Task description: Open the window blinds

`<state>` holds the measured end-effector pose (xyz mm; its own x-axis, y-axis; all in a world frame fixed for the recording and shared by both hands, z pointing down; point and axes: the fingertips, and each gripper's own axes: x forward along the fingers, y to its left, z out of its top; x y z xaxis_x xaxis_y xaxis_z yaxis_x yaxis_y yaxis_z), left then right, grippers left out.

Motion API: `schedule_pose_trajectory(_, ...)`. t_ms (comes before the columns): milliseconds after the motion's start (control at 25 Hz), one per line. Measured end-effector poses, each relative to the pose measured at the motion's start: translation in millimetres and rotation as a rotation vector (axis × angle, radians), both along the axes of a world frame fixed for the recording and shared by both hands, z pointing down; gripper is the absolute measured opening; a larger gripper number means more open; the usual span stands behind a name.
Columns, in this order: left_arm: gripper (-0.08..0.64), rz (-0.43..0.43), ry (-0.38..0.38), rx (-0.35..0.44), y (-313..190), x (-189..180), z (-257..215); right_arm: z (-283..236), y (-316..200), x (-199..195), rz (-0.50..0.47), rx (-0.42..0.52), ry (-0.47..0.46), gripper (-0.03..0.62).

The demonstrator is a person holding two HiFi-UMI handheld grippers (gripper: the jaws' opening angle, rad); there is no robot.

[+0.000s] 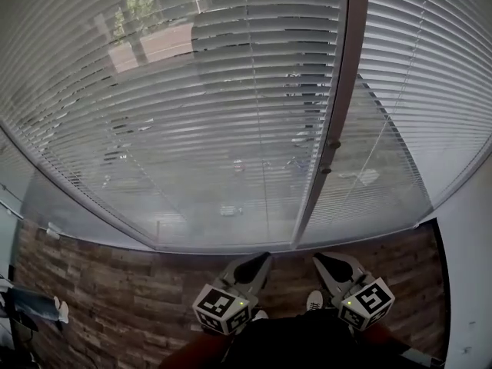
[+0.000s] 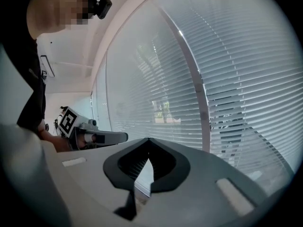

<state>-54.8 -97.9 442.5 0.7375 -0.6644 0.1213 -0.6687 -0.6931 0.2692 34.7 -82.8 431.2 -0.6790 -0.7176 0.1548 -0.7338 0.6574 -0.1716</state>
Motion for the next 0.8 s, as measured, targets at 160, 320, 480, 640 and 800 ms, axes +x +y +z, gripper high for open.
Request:
schedule_pose_trajectory(160,0.001,-0.027,0.001,0.010,1.4,21.6,-6.4,-5.3,-3.7,21.8,-0.026,0.007,-0.009,0.026)
schedule_pose_trajectory(320,0.000,-0.062,-0.002,0.008,-17.8,55.8,-1.3,2.0,-23.7,57.3,-0.053,0.002,-0.024,0.026)
schedule_pose_trajectory(480,0.002,-0.118,-0.007,0.020,-43.5,86.4,-8.5,-2.9,-50.5,90.0,-0.093,0.006,-0.034,0.026)
schedule_pose_trajectory(640,0.001,-0.155,-0.014,0.038,-54.0,110.2,-13.8,-4.2,-64.6,113.9,-0.128,0.018,-0.066,0.026)
schedule_pose_trajectory(800,0.001,-0.196,-0.016,0.021,-48.1,112.9,-12.4,2.8,-64.3,118.8,-0.151,-0.022,-0.077,0.026)
